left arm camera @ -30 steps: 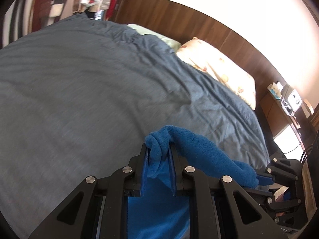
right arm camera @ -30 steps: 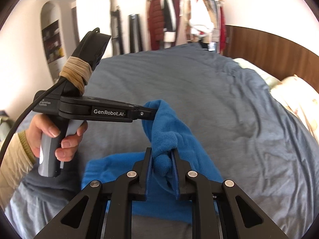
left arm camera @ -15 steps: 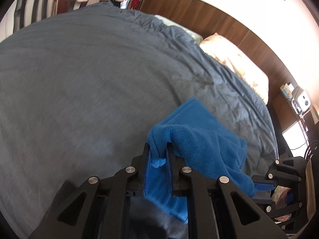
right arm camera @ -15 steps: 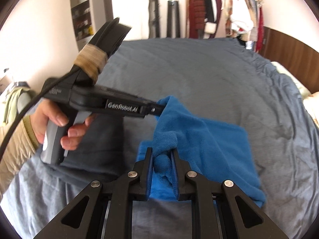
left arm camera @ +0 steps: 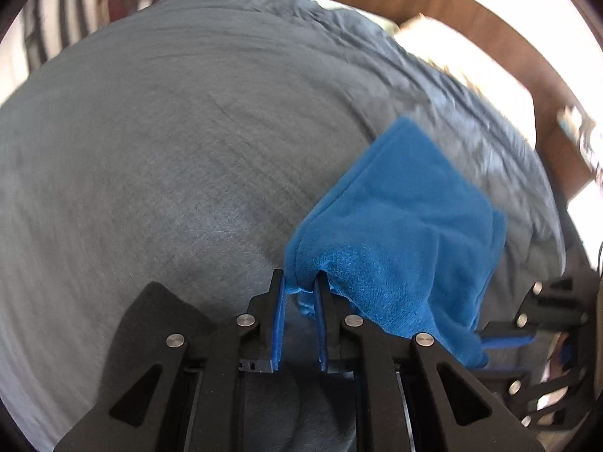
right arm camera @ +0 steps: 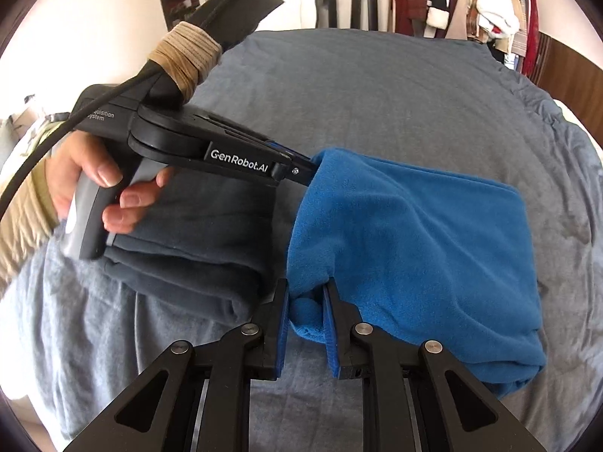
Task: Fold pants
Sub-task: 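Fold the blue sweatpants over with both tools beside the grey garment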
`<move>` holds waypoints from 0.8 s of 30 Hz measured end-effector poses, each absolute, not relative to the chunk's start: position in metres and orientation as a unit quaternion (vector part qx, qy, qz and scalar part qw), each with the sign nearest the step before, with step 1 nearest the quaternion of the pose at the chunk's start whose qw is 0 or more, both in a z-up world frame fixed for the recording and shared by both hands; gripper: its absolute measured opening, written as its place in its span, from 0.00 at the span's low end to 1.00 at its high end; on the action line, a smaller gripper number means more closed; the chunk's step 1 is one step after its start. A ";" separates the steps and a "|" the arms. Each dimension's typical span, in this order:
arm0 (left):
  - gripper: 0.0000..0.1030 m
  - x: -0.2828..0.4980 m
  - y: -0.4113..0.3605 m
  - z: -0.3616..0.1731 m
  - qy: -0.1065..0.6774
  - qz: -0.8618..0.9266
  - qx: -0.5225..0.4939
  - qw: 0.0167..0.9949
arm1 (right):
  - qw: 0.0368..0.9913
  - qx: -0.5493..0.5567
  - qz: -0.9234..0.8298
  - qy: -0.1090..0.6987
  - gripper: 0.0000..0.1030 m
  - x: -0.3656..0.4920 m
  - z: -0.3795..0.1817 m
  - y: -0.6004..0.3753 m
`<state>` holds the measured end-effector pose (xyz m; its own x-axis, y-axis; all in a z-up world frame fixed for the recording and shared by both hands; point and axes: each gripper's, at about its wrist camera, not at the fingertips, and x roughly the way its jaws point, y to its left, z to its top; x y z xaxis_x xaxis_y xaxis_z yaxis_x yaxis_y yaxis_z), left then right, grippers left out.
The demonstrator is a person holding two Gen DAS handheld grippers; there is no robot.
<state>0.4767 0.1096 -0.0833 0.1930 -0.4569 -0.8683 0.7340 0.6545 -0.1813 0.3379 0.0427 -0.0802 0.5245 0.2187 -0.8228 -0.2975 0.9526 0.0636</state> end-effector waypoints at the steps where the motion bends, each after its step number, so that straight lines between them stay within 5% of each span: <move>1: 0.14 0.475 0.106 -0.082 0.496 -0.396 0.161 0.755 | 0.871 -0.044 0.150 0.466 0.18 0.338 -0.081 0.042; 8: 0.13 0.461 0.087 -0.066 0.459 -0.410 0.289 0.733 | 0.863 -0.052 0.174 0.471 0.18 0.333 -0.085 0.036; 16: 0.08 0.474 0.097 -0.078 0.466 -0.354 0.285 0.759 | 0.832 -0.007 0.220 0.510 0.14 0.323 -0.097 0.041; 20: 0.09 0.474 0.113 -0.072 0.491 -0.326 0.223 0.777 | 0.843 0.033 0.199 0.498 0.14 0.329 -0.080 0.022; 24: 0.26 0.481 0.130 -0.060 0.513 -0.316 0.051 0.796 | 0.871 0.049 0.159 0.463 0.15 0.341 -0.059 0.005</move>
